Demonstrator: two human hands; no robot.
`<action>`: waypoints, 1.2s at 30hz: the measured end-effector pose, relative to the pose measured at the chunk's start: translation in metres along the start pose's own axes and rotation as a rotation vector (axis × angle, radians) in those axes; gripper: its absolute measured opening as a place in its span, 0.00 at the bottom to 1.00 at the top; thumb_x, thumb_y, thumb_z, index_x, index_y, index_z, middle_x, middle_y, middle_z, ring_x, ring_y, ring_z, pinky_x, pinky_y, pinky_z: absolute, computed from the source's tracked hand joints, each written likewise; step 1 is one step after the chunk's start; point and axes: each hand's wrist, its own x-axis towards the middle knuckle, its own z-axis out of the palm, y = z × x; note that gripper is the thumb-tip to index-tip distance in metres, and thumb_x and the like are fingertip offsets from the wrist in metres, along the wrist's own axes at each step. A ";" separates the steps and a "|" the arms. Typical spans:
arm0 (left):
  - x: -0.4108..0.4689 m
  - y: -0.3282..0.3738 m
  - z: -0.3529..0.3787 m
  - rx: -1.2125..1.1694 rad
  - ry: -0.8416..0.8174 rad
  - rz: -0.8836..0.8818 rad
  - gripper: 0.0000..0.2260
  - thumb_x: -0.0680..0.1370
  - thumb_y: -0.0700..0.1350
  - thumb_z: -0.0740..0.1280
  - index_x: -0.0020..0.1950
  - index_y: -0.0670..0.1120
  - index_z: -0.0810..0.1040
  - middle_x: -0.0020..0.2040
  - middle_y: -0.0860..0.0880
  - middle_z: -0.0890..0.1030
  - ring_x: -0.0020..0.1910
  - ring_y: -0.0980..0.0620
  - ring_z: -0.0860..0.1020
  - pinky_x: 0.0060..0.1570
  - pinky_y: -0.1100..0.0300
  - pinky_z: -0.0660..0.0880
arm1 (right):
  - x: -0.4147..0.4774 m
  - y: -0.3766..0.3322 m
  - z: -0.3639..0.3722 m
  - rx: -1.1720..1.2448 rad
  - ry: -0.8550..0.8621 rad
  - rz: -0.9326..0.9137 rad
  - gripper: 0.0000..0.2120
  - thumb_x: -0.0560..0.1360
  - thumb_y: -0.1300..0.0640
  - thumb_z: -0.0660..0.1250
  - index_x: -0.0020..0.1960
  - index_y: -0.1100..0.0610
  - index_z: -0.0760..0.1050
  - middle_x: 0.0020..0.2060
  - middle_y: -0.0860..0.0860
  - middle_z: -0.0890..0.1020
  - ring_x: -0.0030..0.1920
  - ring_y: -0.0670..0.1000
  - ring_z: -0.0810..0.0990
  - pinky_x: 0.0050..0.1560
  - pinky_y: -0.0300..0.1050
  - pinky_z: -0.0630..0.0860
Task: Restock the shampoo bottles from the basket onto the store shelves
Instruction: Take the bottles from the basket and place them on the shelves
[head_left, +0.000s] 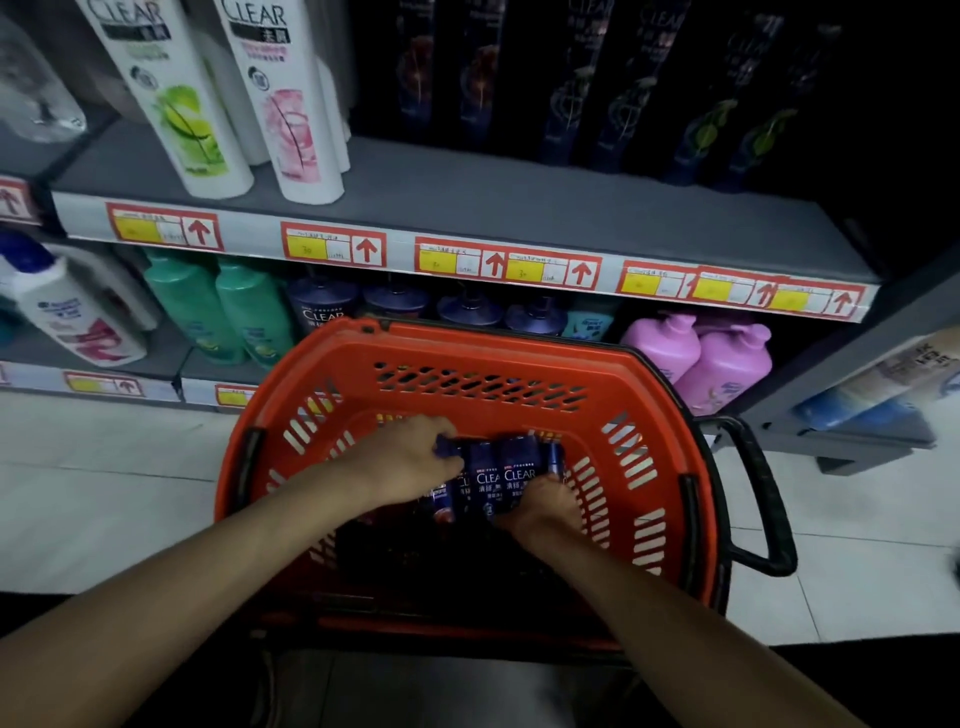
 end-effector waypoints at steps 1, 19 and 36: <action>0.000 -0.001 0.000 -0.006 -0.002 0.001 0.22 0.82 0.54 0.67 0.75 0.51 0.72 0.68 0.49 0.78 0.62 0.50 0.78 0.63 0.58 0.74 | 0.000 -0.001 0.002 -0.011 0.022 0.011 0.38 0.71 0.40 0.77 0.69 0.63 0.69 0.62 0.56 0.79 0.61 0.53 0.80 0.57 0.43 0.78; -0.002 -0.017 -0.018 -0.163 0.069 -0.089 0.17 0.81 0.51 0.69 0.69 0.50 0.77 0.67 0.49 0.79 0.64 0.50 0.77 0.66 0.58 0.72 | 0.015 0.024 -0.010 0.334 -0.065 0.001 0.50 0.56 0.37 0.84 0.67 0.60 0.68 0.59 0.53 0.82 0.58 0.53 0.82 0.60 0.43 0.79; -0.010 0.039 0.008 -0.913 0.041 -0.069 0.20 0.76 0.66 0.70 0.64 0.58 0.78 0.61 0.55 0.81 0.59 0.50 0.81 0.61 0.47 0.80 | -0.065 0.001 -0.135 0.851 0.018 -0.383 0.37 0.48 0.41 0.84 0.51 0.50 0.73 0.45 0.47 0.86 0.46 0.50 0.86 0.52 0.54 0.82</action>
